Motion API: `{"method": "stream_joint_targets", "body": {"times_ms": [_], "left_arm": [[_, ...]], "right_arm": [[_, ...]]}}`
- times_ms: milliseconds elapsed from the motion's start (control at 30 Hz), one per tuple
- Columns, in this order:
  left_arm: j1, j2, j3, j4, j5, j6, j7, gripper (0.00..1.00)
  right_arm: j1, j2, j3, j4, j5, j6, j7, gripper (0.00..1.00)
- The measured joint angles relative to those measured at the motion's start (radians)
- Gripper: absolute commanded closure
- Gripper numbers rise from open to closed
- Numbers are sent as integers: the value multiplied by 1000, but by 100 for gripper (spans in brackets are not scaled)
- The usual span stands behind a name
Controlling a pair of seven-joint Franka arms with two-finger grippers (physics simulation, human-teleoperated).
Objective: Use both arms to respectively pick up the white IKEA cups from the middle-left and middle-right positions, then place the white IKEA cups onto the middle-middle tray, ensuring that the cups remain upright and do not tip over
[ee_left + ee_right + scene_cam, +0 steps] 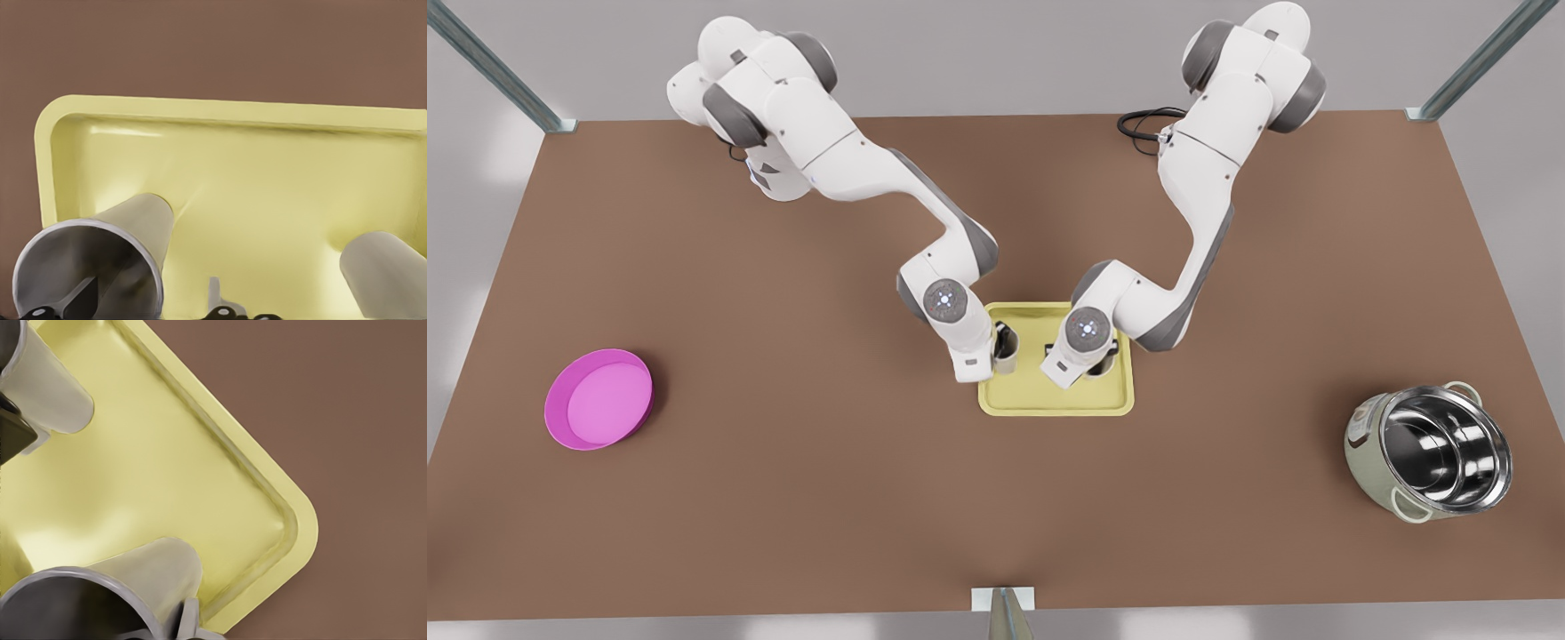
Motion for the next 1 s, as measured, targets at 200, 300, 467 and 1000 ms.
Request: {"method": "stream_joint_targets", "body": {"times_ms": [200,300,467,1000], "left_arm": [[39,-102,-61,22,9,-92,-58,0],[132,-160,-151,191,14,-276,-73,0],[251,-177,-163,507,18,-600,-50,0],[222,-415,180,358,-7,-805,377,0]], "right_arm": [[7,32,5,6,-3,33,14,0],[8,34,5,6,-20,44,33,0],[2,22,15,2,-42,51,81,0],[-441,-497,-151,57,-273,-712,71,0]]}}
